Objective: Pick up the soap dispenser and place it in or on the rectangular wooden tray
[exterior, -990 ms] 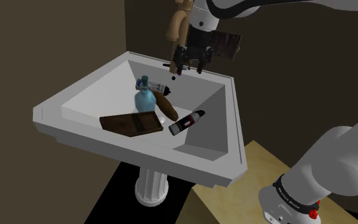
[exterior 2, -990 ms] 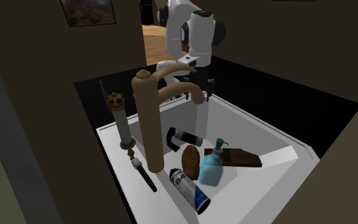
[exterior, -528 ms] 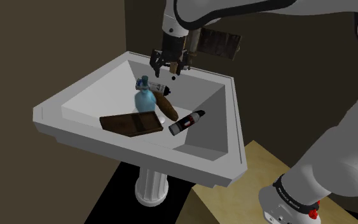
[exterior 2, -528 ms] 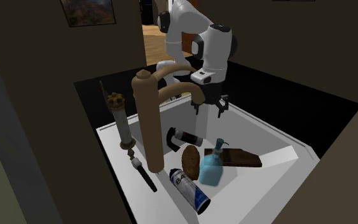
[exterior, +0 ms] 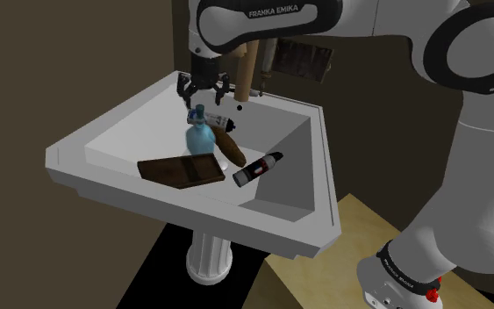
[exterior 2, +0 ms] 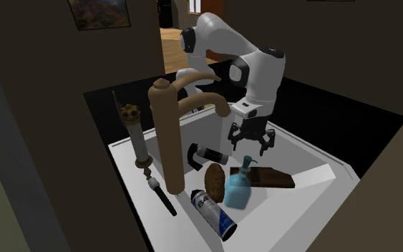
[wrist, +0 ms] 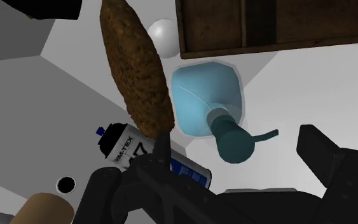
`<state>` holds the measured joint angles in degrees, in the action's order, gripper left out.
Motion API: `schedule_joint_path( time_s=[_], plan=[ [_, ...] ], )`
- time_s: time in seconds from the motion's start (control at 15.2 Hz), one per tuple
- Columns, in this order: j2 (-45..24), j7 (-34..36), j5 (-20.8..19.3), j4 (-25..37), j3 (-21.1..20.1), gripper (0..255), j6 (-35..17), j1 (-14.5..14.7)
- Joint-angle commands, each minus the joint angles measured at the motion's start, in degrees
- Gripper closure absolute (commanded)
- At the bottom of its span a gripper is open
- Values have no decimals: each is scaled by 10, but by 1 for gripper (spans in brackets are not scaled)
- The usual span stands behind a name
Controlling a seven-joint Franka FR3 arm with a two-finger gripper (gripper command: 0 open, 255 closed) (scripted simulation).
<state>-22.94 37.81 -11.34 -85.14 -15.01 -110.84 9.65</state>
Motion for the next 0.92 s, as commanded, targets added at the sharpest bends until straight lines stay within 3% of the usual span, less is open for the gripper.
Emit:
schedule_joint_path(
  time_s=[0.0,0.4,0.86],
  plan=[
    [-16,3,-5,9,2,0,-6,3],
    [-28,7,-10,-16,5,0,-42,1],
    [-28,7,-10,-15,5,0,-42,1]
  ],
)
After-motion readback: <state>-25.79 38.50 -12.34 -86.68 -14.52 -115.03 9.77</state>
